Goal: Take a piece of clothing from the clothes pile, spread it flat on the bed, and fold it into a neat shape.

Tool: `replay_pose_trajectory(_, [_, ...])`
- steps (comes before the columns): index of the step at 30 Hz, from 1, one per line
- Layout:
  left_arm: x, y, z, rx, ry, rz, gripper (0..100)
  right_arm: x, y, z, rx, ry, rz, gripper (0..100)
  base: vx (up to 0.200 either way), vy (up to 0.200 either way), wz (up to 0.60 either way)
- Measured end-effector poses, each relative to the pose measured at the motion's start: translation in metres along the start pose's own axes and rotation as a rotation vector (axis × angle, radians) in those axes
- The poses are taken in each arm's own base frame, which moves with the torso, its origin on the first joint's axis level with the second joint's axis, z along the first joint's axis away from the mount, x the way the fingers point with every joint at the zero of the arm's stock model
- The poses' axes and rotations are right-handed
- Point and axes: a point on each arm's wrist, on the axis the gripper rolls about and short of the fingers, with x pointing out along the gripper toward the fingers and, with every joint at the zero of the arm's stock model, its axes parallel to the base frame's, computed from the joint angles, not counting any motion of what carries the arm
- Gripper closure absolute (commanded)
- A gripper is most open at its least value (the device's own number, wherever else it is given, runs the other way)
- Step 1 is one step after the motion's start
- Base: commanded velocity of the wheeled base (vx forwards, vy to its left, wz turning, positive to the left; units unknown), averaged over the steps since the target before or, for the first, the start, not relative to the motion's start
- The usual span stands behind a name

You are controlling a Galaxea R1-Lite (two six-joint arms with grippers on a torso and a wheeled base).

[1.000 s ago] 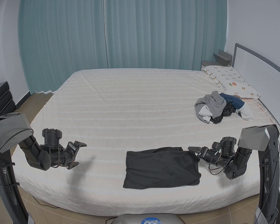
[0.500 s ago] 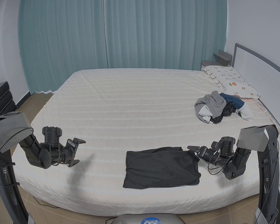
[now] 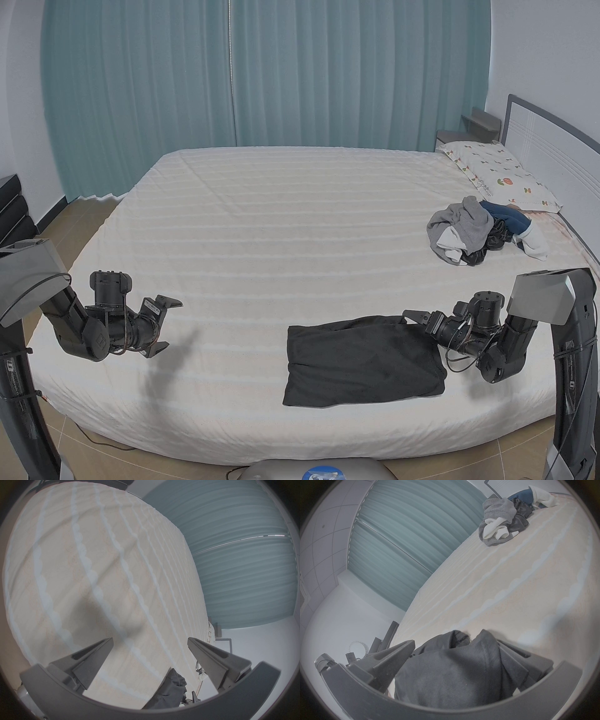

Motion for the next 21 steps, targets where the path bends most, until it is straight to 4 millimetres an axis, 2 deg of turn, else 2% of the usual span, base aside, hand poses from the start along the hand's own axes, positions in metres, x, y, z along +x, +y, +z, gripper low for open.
replay_pose_trajectory(10, [0.000, 0.000, 0.000, 0.001, 0.001, 0.000, 0, -0.006, -0.010, 0.008, 0.011, -0.041, -0.048, 0, 0.000, 0.000, 0.00])
replay_pose_trajectory(16, [0.000, 0.000, 0.000, 0.001, 0.001, 0.001, 0, -0.006, -0.012, 0.006, 0.015, -0.031, -0.056, 0, 0.000, 0.000, 0.00])
replay_pose_trajectory(17, [0.000, 0.000, -0.001, 0.001, 0.002, 0.000, 0, -0.006, -0.012, 0.005, 0.016, -0.027, -0.057, 100, 0.000, 0.000, 0.00])
replay_pose_trajectory(21, [0.000, 0.000, 0.000, 0.001, 0.001, 0.001, 0, -0.005, -0.013, 0.000, 0.027, 0.003, -0.075, 100, 0.000, 0.000, 0.00])
